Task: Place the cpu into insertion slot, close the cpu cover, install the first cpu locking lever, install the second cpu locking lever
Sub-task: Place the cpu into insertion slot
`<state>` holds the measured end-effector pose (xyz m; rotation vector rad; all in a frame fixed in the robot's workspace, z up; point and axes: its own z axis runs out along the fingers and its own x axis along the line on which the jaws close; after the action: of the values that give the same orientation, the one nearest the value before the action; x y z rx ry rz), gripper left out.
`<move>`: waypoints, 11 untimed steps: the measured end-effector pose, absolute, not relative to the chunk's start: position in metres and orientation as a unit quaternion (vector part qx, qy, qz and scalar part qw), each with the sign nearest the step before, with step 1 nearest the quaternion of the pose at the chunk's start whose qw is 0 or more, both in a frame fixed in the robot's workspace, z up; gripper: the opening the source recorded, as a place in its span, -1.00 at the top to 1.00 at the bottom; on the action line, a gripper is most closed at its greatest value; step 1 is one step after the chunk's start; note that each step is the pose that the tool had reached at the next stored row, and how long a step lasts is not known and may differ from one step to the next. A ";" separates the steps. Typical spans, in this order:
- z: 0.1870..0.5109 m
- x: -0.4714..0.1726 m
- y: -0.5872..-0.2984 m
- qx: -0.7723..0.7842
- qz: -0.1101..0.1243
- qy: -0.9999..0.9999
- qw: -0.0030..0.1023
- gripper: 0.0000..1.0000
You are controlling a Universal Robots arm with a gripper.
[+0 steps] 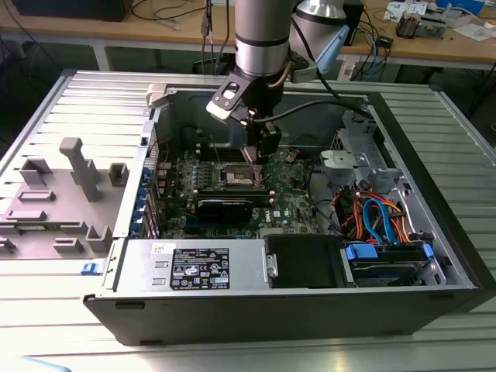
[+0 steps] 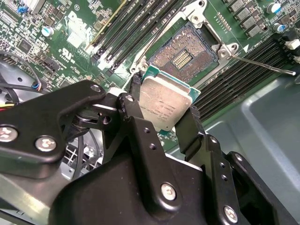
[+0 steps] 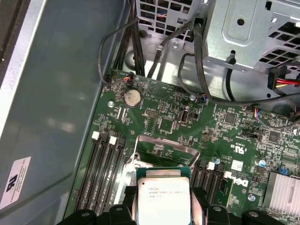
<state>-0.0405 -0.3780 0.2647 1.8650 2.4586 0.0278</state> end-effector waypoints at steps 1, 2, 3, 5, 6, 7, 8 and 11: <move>0.265 -0.040 -0.378 0.605 0.009 0.796 0.028 -0.09; 0.265 -0.041 -0.378 0.606 0.009 0.795 0.028 -0.09; 0.264 -0.040 -0.378 0.607 0.008 0.794 0.028 -0.09; 0.264 -0.041 -0.378 0.608 0.008 0.793 0.028 -0.09; 0.264 -0.041 -0.378 0.609 0.008 0.792 0.028 -0.09; 0.264 -0.040 -0.378 0.610 0.008 0.792 0.028 -0.09; 0.264 -0.040 -0.378 0.610 0.008 0.792 0.028 -0.09; 0.264 -0.041 -0.378 0.613 0.007 0.789 0.029 -0.09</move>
<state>-0.0405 -0.3780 0.2638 1.8927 2.4346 0.0226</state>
